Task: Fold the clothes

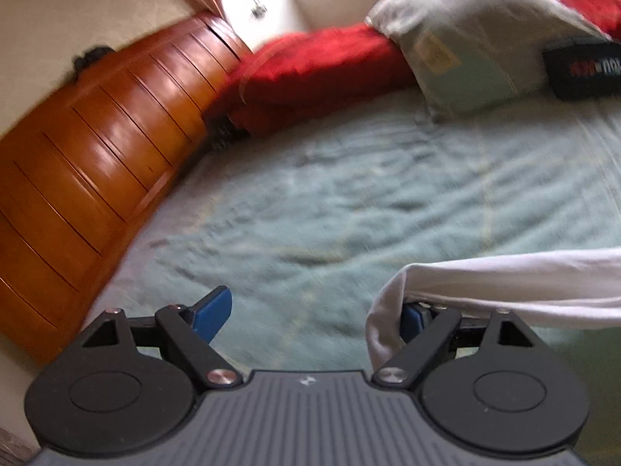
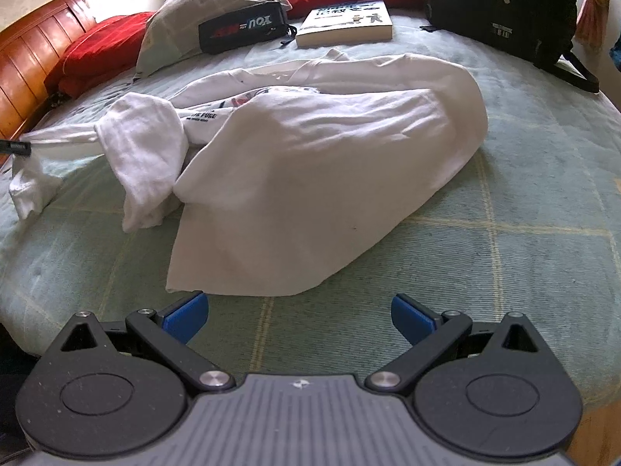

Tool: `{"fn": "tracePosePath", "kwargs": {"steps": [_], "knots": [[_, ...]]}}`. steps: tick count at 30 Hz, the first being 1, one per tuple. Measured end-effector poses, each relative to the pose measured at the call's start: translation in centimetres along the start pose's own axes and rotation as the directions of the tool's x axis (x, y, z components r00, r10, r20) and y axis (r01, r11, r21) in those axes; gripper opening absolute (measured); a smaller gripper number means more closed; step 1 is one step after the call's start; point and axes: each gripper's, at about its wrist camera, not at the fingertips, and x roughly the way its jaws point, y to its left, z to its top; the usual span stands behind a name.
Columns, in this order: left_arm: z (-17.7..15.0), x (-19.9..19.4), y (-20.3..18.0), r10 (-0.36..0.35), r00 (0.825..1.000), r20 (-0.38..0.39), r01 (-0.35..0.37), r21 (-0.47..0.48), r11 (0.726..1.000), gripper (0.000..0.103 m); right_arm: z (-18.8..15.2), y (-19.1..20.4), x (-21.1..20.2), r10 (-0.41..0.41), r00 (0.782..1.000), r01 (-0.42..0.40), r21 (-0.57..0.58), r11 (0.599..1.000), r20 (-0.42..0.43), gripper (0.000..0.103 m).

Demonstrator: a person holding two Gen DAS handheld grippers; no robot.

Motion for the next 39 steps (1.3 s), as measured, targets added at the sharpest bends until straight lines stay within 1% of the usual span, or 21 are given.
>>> {"fn": "tracePosePath", "kwargs": {"steps": [2,4,6,8,10,14,16,18,19,20,23,24,26,27,29,31,33,34,38,39], "knots": [[0.7,-1.2,0.2,0.004,0.999,0.048,-0.005,0.014,1.000,0.087,-0.1,0.0,-0.2,0.001,1.000,-0.001,-0.001,1.000,0.002,0.102],[1.1,-2.3,-0.1,-0.009,0.996,0.092,0.005,0.041,0.999,0.087,-0.2,0.1,-0.3,0.004,1.000,-0.004,-0.004,1.000,0.004,0.102],[1.0,-3.1,-0.7,-0.057,0.993,0.105,0.050,0.071,0.996,0.087,-0.3,0.3,-0.5,0.007,1.000,-0.007,-0.008,1.000,0.005,0.102],[0.4,-3.5,-1.7,-0.134,0.987,0.091,0.125,0.104,0.987,0.087,-0.4,0.4,-0.5,0.007,1.000,-0.007,-0.010,1.000,0.004,0.102],[-0.3,-3.8,-2.9,-0.204,0.976,0.072,0.193,0.136,0.972,0.086,-0.5,0.5,-0.6,0.009,1.000,-0.009,-0.012,1.000,0.003,0.102],[-1.9,-4.0,-5.3,-0.285,0.958,0.032,0.275,0.186,0.944,0.086,-0.6,0.8,-0.8,0.008,1.000,-0.008,-0.019,1.000,0.000,0.102],[-2.5,-3.6,-5.8,-0.321,0.947,-0.002,0.318,0.155,0.935,0.085,-0.7,0.9,-0.9,0.007,1.000,-0.007,-0.021,1.000,0.000,0.102],[-3.0,-3.1,-5.8,-0.369,0.929,-0.018,0.368,0.110,0.923,0.085,-0.7,0.9,-0.9,0.006,1.000,-0.006,-0.021,1.000,-0.002,0.102],[-3.2,-2.9,-5.9,-0.376,0.926,-0.019,0.376,0.098,0.921,0.085,-0.7,0.9,-0.8,0.005,1.000,-0.005,-0.020,1.000,-0.005,0.102],[-3.3,-2.6,-6.1,-0.363,0.931,-0.021,0.364,0.094,0.927,0.085,-0.7,0.8,-0.7,0.004,1.000,-0.004,-0.018,1.000,-0.009,0.102],[-3.4,-1.9,-6.2,-0.267,0.963,-0.032,0.269,0.076,0.960,0.085,-0.7,1.1,-0.4,0.001,1.000,-0.001,-0.023,1.000,-0.019,0.102],[-3.3,-1.8,-6.0,-0.244,0.969,-0.024,0.245,0.064,0.967,0.085,-0.7,1.1,-0.4,0.001,1.000,-0.002,-0.027,1.000,-0.020,0.102],[-3.0,-2.0,-5.0,-0.242,0.970,-0.012,0.242,0.022,0.970,0.085,-0.7,1.2,-0.3,0.006,1.000,-0.007,-0.029,1.000,-0.022,0.102],[-2.9,-2.2,-4.6,-0.259,0.966,-0.011,0.259,0.007,0.966,0.085,-0.7,1.2,-0.3,0.009,1.000,-0.009,-0.028,1.000,-0.024,0.102],[-3.2,-3.2,-4.2,-0.321,0.947,-0.020,0.321,0.012,0.947,0.085,-0.6,1.3,-0.2,0.020,0.999,-0.021,-0.027,0.999,-0.028,0.102],[-4.0,-4.6,-4.2,-0.364,0.931,-0.032,0.365,0.033,0.930,0.086,-0.6,1.5,-0.2,0.054,0.998,-0.055,-0.026,0.998,-0.039,0.102],[-5.0,-6.1,-4.4,-0.390,0.920,-0.043,0.392,0.054,0.918,0.086,-0.6,1.8,-0.3,0.095,0.994,-0.097,-0.030,0.995,-0.053,0.102],[-5.6,-6.8,-4.6,-0.410,0.911,-0.045,0.412,0.054,0.910,0.086,-0.5,2.0,-0.4,0.108,0.993,-0.110,-0.038,0.993,-0.056,0.102],[-7.7,-8.4,-6.1,-0.501,0.864,-0.046,0.503,0.081,0.861,0.086,0.0,3.6,-1.0,0.128,0.990,-0.132,-0.097,0.986,-0.051,0.103],[-8.0,-8.5,-6.8,-0.496,0.867,-0.043,0.498,0.097,0.862,0.086,0.1,4.0,-1.0,0.129,0.990,-0.134,-0.112,0.985,-0.051,0.103]]}}
